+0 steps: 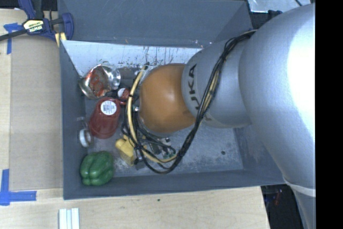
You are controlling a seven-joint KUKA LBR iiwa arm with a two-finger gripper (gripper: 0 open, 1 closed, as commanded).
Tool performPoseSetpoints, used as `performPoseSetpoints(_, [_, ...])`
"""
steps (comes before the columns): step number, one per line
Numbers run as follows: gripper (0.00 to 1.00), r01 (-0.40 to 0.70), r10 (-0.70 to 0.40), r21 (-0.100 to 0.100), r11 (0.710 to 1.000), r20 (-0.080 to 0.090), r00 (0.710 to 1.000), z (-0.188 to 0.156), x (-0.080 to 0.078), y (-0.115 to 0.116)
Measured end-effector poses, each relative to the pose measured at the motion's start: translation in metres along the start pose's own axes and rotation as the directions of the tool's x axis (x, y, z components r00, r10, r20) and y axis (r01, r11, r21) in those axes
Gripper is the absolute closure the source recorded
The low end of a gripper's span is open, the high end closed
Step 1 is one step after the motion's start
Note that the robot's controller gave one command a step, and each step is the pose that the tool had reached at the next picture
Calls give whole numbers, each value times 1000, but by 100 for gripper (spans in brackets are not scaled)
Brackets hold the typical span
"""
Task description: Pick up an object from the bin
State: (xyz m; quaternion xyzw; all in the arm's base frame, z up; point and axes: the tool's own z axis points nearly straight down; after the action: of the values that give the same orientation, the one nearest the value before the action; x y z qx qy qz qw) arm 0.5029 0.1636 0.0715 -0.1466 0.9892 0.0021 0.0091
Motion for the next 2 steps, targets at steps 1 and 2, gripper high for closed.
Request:
performPoseSetpoints(1, [100,0,0,0,1000,4,1000,-11,-1,0])
performPoseSetpoints(2, [100,0,0,0,1000,4,1000,-20,-2,0])
